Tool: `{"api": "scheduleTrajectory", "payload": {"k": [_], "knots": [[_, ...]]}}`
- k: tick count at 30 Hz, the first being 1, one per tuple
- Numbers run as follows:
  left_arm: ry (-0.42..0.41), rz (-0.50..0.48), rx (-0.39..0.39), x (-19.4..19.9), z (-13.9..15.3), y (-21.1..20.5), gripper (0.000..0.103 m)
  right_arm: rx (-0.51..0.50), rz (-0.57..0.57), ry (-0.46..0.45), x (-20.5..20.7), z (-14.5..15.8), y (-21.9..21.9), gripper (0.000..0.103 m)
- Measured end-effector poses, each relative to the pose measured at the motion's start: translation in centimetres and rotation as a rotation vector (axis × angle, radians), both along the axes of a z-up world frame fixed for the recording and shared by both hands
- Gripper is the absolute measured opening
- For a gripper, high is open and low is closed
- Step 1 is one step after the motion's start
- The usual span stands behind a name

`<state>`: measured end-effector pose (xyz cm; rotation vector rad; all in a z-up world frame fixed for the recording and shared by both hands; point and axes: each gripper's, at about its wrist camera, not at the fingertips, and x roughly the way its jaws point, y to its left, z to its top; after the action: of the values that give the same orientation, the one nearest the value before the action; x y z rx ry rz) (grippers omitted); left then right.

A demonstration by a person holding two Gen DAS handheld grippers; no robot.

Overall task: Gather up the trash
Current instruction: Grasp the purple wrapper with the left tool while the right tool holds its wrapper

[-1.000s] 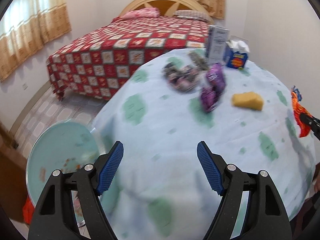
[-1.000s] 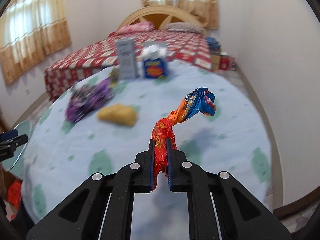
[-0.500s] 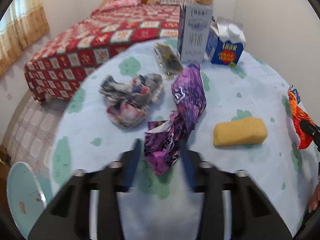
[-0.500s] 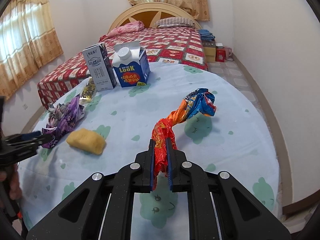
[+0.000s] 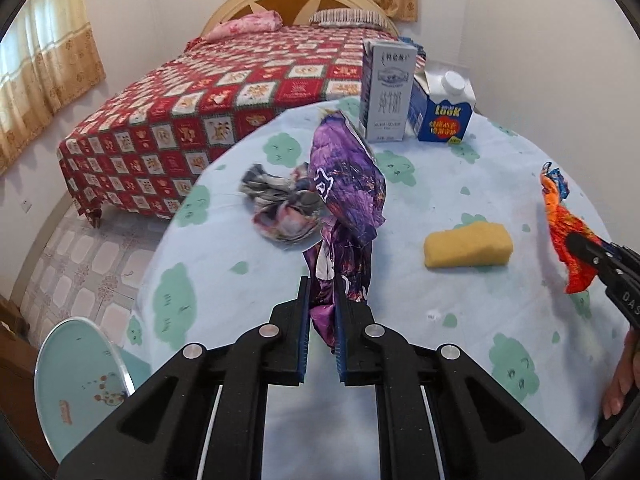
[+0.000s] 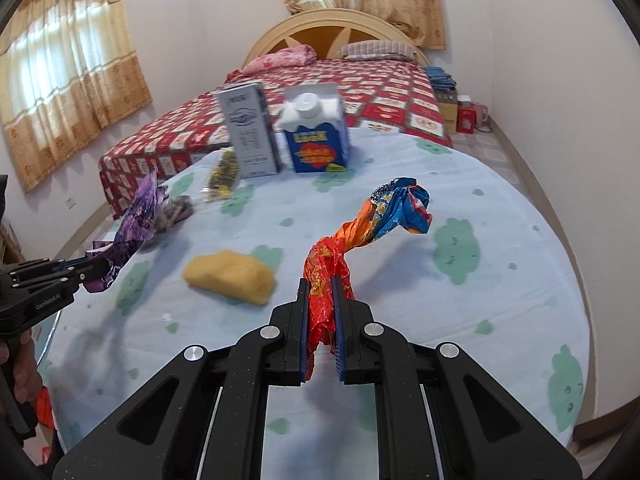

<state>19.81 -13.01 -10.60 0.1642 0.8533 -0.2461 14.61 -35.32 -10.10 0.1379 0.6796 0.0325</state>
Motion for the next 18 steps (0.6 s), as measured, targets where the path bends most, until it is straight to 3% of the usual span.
{"api": "scheduleTrajectory", "payload": {"k": [18], "knots": [[-0.055, 0.095, -0.01, -6.9, 2.0, 9.8, 0.01, -0.044, 0.182, -0.059, -1.4, 2.1, 10.5, 0.011]]}}
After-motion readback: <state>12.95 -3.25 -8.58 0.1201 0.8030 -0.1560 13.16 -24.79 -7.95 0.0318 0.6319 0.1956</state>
